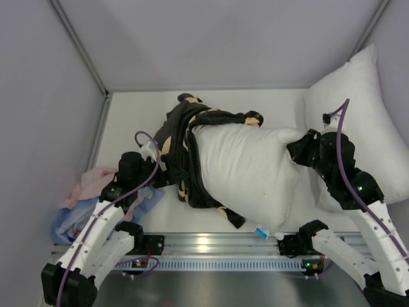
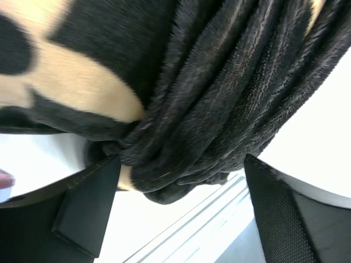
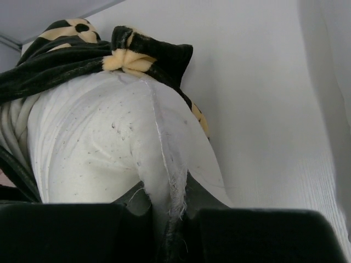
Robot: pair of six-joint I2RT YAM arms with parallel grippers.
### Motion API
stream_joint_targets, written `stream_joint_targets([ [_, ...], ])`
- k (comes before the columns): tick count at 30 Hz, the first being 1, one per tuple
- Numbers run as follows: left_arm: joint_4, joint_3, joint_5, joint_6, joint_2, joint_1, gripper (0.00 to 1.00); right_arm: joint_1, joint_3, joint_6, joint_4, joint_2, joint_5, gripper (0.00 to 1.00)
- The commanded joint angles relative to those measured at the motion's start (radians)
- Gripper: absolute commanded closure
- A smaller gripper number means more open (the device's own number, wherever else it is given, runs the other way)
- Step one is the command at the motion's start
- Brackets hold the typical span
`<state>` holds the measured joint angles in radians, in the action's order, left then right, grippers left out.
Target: Remove the pillowcase from the pillow
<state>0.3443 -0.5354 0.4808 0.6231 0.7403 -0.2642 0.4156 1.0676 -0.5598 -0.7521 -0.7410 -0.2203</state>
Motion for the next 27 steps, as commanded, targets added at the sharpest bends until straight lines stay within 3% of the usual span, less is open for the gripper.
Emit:
stream_joint_targets([
  [1,-0.073,0.020,-0.033,0.044,0.048,-0.055,0.01,-0.008,0.026,-0.020,0.151,0.029,0.071,1.00],
  [5,-0.197,0.020,-0.103,0.084,0.183,-0.162,0.03,-0.008,0.061,-0.025,0.155,0.028,0.125,1.00],
  [7,-0.229,-0.009,-0.142,0.081,0.285,-0.208,0.17,-0.006,0.078,-0.022,0.155,0.023,0.125,1.00],
  [8,-0.235,-0.018,-0.148,0.076,0.318,-0.213,0.48,-0.006,0.103,-0.011,0.154,0.022,0.115,1.00],
  [10,-0.222,-0.044,-0.177,0.079,0.367,-0.214,0.98,-0.011,0.133,0.001,0.142,0.012,0.092,1.00],
  [12,-0.183,-0.060,-0.281,0.099,0.344,-0.213,1.00,-0.015,0.192,0.023,0.122,-0.003,0.020,1.00],
  [16,-0.065,-0.136,-0.447,0.080,0.092,-0.213,1.00,-0.026,0.273,0.061,0.086,-0.046,-0.146,1.00],
  [21,0.257,-0.442,-0.712,-0.054,-0.099,-0.214,1.00,-0.055,0.308,0.084,0.089,-0.080,-0.252,1.00],
  [27,0.491,-0.702,-0.913,-0.158,-0.156,-0.214,1.00,-0.148,0.338,0.083,0.091,-0.141,-0.268,1.00],
])
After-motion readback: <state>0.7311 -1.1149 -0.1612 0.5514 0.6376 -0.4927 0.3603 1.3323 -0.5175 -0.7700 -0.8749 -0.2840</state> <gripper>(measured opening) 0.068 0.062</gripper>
